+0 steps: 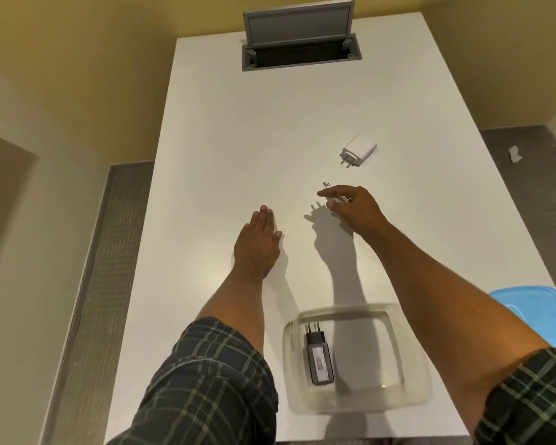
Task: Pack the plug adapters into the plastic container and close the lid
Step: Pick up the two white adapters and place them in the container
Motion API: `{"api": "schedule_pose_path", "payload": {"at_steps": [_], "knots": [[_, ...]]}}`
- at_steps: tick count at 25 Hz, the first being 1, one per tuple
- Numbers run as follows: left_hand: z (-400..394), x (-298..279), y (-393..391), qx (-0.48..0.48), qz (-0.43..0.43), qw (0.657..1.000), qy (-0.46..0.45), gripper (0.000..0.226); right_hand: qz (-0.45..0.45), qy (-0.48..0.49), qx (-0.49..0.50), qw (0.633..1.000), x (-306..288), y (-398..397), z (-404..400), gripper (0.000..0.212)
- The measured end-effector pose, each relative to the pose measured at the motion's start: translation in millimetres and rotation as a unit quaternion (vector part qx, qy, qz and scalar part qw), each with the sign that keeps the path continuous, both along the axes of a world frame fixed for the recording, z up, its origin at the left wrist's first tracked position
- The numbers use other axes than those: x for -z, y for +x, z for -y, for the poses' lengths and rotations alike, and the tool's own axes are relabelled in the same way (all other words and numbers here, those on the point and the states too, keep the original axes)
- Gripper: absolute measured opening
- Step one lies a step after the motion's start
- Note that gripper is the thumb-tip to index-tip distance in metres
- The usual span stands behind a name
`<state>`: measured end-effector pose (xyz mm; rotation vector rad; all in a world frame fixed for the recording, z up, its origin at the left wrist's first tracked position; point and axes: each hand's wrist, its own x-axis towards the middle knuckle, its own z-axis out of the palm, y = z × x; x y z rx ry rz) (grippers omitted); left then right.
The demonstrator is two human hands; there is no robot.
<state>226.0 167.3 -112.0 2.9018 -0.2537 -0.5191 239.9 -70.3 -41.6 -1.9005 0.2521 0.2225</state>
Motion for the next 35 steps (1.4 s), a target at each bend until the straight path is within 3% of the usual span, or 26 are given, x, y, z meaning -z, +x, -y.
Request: {"api": "schedule_pose_path", "payload": {"at_steps": [4,7,15,19,25,35], "knots": [[-8,-6,-60,-0.024,-0.014,1.000,0.001,0.062,0.009,-0.020,-0.021,1.000,-19,-38,-9,0.060],[-18,-8,-104,-0.044,-0.024,0.999,0.002,0.066,0.005,-0.090,-0.031,0.995,-25,-61,-16,0.073],[-34,-12,-209,-0.071,-0.065,0.995,0.004,0.077,0.054,-0.143,-0.063,0.986,-35,-117,-27,0.081],[-32,-16,-231,-0.071,-0.112,0.991,-0.004,0.085,0.077,-0.186,-0.112,0.973,-41,-139,-24,0.078],[-27,-26,-231,-0.074,-0.170,0.982,0.018,0.094,0.110,-0.248,-0.205,0.940,-44,-175,-17,0.055],[-26,-34,-231,-0.075,-0.183,0.980,0.010,0.107,0.010,-0.300,-0.283,0.911,-27,-235,-8,0.056]]}}
